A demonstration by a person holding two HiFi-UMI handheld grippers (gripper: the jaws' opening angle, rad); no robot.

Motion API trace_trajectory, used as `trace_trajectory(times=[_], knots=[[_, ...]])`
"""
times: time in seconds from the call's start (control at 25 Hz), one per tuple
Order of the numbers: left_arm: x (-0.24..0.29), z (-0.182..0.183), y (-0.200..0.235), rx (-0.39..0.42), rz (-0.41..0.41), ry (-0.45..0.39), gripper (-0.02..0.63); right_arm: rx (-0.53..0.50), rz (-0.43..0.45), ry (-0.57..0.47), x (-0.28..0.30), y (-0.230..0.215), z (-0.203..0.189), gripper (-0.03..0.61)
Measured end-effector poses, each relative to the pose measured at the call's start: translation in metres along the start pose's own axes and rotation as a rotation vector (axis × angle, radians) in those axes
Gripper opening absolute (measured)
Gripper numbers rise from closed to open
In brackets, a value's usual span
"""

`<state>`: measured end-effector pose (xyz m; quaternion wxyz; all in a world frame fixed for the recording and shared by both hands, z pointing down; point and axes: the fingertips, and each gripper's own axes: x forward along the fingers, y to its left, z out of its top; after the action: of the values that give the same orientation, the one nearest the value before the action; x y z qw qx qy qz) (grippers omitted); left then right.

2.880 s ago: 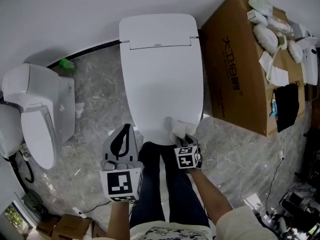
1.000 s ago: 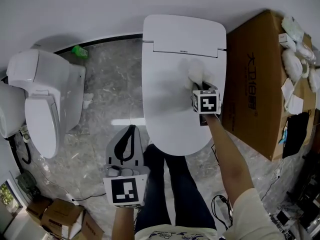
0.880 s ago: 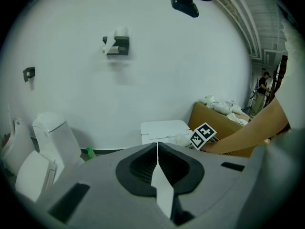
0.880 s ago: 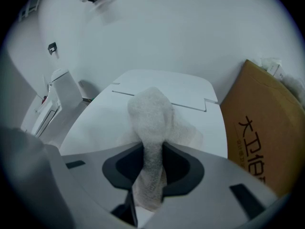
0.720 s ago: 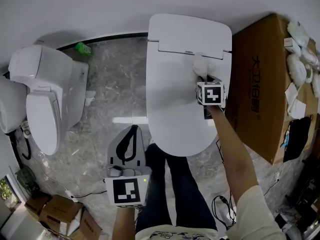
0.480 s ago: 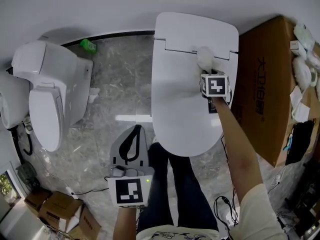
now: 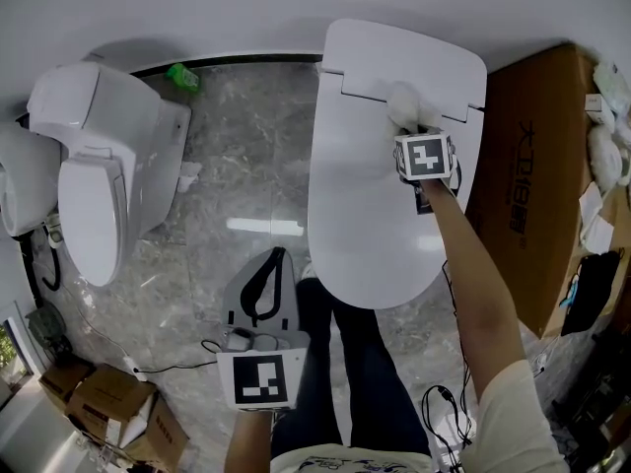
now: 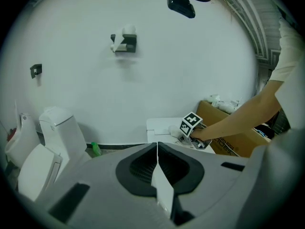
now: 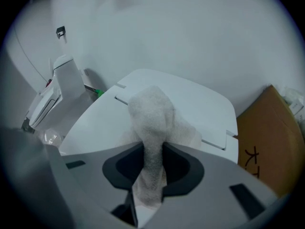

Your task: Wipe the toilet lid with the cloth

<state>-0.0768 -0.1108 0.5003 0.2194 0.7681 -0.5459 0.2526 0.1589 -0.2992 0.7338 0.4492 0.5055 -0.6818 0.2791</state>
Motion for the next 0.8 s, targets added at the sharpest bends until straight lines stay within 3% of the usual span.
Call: trace_trajectory(times=[0.8], knots=[[-0.017,-0.014,0.023,-0.064,0.045,-0.003,0.012,-0.185,0.083,-0.011,0.003,0.081,0.027,0.094]])
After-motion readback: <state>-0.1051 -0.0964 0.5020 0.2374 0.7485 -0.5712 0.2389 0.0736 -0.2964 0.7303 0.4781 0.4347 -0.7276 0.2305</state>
